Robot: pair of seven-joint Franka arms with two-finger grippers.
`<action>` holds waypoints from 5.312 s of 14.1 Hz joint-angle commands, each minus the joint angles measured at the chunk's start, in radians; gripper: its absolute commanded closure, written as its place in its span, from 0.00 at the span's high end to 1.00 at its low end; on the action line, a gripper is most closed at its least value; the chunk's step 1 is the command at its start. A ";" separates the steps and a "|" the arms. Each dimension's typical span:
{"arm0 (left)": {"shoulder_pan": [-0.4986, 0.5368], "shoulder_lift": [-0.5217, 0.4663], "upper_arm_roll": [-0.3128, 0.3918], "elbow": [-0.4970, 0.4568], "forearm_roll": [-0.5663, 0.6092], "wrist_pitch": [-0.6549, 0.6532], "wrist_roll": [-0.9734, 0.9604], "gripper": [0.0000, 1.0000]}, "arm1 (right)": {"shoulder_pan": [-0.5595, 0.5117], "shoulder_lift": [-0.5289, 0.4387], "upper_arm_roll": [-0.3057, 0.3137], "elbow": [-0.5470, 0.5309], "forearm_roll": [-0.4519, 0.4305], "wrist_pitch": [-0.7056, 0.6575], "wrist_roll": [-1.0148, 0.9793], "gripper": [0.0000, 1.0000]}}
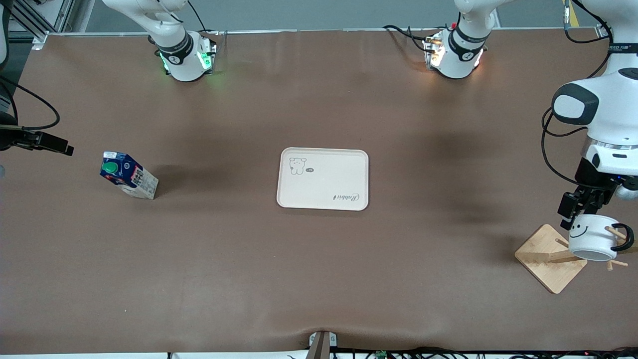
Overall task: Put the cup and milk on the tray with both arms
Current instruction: 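Lower the left gripper onto the white mug's rim, then close the left gripper on the white mug's rim, then lift the mug off the stand and carry it toward the tray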
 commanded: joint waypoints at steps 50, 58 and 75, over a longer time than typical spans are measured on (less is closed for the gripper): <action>0.002 -0.147 -0.053 0.007 0.001 -0.228 0.151 0.00 | -0.048 0.037 0.013 0.020 0.013 -0.011 0.004 1.00; 0.000 -0.202 -0.202 0.012 0.000 -0.382 -0.180 0.00 | -0.048 0.037 0.013 0.021 0.013 -0.011 0.004 1.00; -0.221 0.244 -0.508 0.381 0.001 -0.860 -0.948 0.00 | -0.052 0.059 0.016 0.020 0.018 0.001 0.004 1.00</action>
